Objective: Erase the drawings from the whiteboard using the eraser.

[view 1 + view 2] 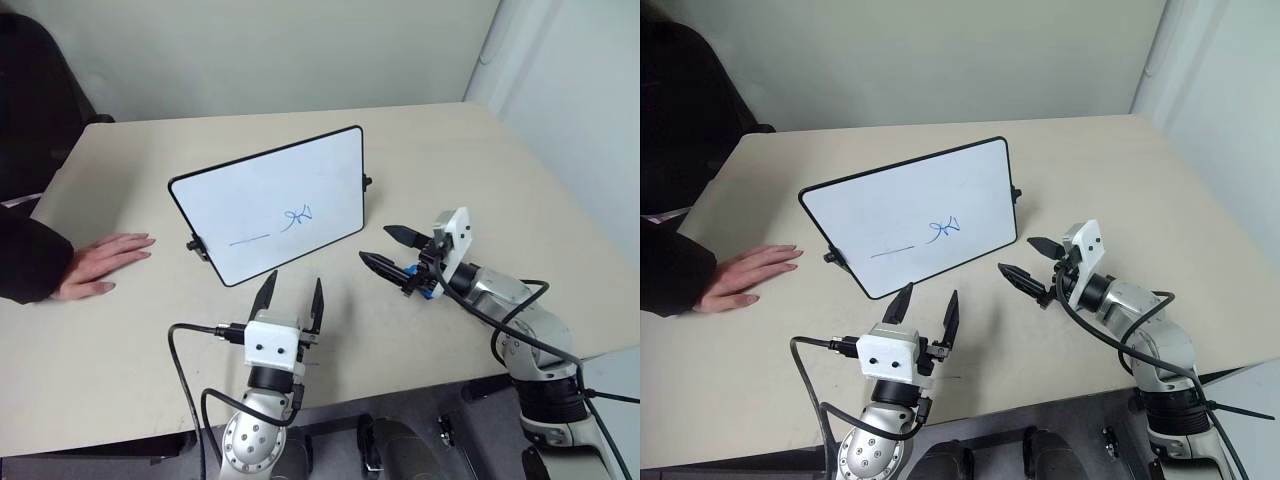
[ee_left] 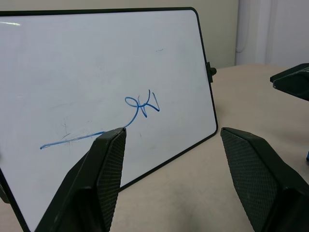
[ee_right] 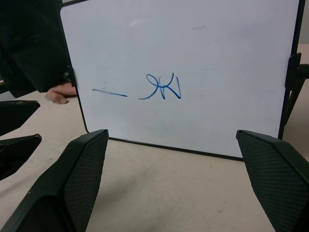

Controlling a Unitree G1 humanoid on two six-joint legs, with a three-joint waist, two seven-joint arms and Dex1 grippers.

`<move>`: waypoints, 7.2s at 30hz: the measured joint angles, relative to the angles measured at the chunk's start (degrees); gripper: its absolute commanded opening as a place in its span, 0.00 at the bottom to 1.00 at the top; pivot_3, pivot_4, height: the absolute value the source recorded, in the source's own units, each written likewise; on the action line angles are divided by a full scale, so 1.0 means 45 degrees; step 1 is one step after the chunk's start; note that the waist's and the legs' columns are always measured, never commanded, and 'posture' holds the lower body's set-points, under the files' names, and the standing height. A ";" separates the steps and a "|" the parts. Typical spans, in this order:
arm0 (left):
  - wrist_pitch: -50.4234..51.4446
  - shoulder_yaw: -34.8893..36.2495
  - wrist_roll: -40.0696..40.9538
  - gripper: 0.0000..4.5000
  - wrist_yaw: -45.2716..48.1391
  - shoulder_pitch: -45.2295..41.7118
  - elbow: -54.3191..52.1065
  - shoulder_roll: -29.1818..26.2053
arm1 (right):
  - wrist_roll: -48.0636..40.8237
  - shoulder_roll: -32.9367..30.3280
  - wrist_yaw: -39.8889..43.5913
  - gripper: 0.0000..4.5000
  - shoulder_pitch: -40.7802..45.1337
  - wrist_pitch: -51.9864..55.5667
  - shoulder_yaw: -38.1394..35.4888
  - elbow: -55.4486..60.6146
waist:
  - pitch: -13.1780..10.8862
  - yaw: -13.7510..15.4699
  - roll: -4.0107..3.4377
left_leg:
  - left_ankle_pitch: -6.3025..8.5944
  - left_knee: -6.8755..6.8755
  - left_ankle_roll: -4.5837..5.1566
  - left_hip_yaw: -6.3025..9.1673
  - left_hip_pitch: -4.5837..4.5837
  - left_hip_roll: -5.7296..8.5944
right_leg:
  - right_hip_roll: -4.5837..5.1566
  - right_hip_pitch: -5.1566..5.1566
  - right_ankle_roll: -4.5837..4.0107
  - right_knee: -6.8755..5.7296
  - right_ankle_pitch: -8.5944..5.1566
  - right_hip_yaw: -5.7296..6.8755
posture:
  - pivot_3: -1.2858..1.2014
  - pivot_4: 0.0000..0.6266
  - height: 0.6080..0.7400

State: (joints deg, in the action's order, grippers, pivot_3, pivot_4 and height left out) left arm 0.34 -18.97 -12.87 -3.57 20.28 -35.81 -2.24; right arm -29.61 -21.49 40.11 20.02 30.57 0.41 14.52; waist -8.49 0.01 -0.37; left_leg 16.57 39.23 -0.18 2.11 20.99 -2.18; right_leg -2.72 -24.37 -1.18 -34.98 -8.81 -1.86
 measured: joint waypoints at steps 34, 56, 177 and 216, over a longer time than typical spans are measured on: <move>0.0098 0.0023 -0.0218 0.76 0.0013 0.0395 -0.0115 -0.0024 | -0.0804 -0.2561 -0.0797 1.00 -0.0185 0.3915 -0.0186 0.1334 | 0.0000 -0.0001 0.0000 | 0.0000 0.0002 0.0000 -0.0014 0.0001 0.0012 | -0.0005 0.0005 0.0010 0.0003 -0.0007 0.0001 | 0.52 0.24 1.00; 0.0297 0.0150 -0.0536 0.76 -0.0419 0.0798 -0.0110 -0.0018 | 0.0382 -0.3569 -0.0789 1.00 0.1560 0.6486 0.1348 -0.0626 | 0.0000 0.0007 0.0000 | 0.0002 0.0000 0.0004 -0.0012 0.0001 0.0012 | -0.0004 0.0010 0.0018 0.0002 -0.0012 0.0000 | 0.52 0.24 1.00; 0.0223 0.0580 -0.0601 0.76 -0.0182 0.1276 -0.0539 0.0245 | 0.4640 0.4108 -0.1262 0.09 0.6140 0.1140 0.2736 -0.7681 | 0.0002 -0.0017 -0.0005 | 0.0035 -0.0020 -0.0046 -0.0003 0.0021 -0.0112 | -0.0014 -0.0103 -0.0156 -0.0019 0.0093 0.0031 | 0.52 0.24 1.00; 0.0221 0.0575 -0.0919 0.76 -0.0379 0.1765 -0.0961 0.0235 | 0.5141 0.5439 -0.1007 0.09 0.6566 0.0987 0.4365 -0.7776 | 0.0002 -0.0181 -0.0005 | 0.0041 -0.0040 -0.0064 -0.0009 0.0039 -0.0118 | -0.0018 -0.0136 -0.0169 -0.0005 0.0093 0.0032 | 0.52 0.24 1.00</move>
State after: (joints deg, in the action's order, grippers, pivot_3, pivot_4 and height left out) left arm 1.34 -16.38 -17.01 -5.27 28.22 -40.14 -1.19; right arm -6.48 2.99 35.58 49.56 35.01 20.06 -20.47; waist -8.48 -0.81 -0.39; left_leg 16.76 39.05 -0.46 2.07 21.16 -2.71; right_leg -2.80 -24.98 -1.94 -35.00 -8.39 -1.72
